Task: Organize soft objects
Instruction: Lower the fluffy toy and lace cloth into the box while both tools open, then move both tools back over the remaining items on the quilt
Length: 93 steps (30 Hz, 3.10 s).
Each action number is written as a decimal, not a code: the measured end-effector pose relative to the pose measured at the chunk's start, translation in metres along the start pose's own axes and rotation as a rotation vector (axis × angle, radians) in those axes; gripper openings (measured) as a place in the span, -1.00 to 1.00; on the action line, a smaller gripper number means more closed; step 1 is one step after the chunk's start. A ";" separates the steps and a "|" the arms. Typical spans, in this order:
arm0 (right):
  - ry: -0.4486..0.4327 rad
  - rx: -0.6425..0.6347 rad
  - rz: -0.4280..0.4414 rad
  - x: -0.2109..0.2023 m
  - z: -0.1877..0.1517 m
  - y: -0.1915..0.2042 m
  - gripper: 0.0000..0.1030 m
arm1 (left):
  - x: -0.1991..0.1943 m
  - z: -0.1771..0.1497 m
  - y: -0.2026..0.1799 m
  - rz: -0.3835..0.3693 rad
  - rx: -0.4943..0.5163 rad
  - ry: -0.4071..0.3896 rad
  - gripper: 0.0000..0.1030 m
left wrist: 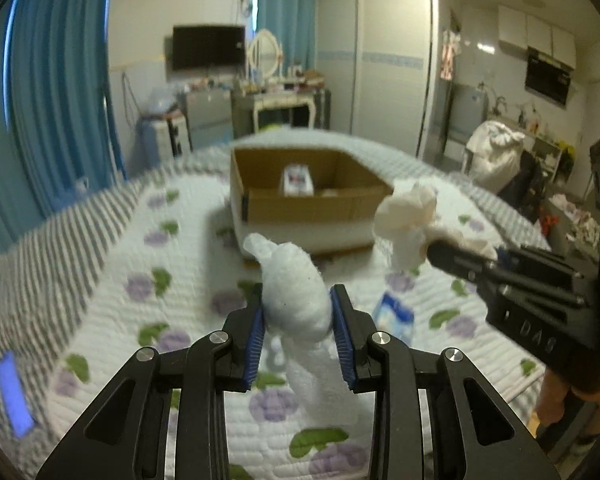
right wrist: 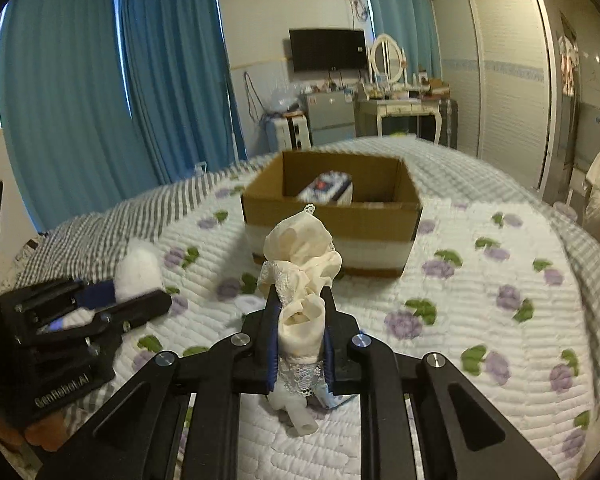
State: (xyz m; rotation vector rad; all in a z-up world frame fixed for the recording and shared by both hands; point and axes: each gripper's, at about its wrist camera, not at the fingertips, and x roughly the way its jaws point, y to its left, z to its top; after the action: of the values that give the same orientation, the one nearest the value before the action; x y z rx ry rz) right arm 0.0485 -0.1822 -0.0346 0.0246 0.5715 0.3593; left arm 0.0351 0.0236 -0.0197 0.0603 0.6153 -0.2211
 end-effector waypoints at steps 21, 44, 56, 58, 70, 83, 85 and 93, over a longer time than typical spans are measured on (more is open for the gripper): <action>-0.062 -0.007 -0.072 0.096 0.149 -0.068 -0.69 | 0.125 0.139 0.008 -0.016 0.045 -0.011 -0.41; 0.051 0.063 -0.153 0.210 0.137 -0.119 0.24 | 0.207 0.150 0.035 0.126 0.052 0.032 0.55; -0.072 0.032 -0.204 0.020 0.186 -0.088 0.88 | 0.023 0.175 0.017 0.164 0.034 -0.184 0.91; -0.082 0.026 -0.208 -0.014 0.186 -0.079 0.93 | -0.007 0.169 0.017 0.155 0.020 -0.205 0.91; -0.006 -0.027 -0.203 -0.092 0.082 -0.028 1.00 | -0.069 0.090 0.013 0.168 -0.002 -0.171 0.92; 0.260 0.051 -0.123 0.035 -0.068 0.005 0.74 | 0.017 -0.058 0.034 0.219 -0.005 0.065 0.92; 0.296 0.054 -0.121 0.051 -0.081 0.009 0.59 | 0.026 -0.073 0.037 0.200 -0.014 0.090 0.92; 0.355 0.085 -0.090 0.085 -0.097 0.013 0.38 | 0.049 -0.105 0.044 0.171 -0.034 0.180 0.92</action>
State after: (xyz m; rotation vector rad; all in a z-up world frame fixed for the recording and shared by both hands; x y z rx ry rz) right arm 0.0590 -0.1487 -0.1597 0.0167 0.9359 0.2517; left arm 0.0241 0.0704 -0.1341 0.1001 0.7892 -0.0394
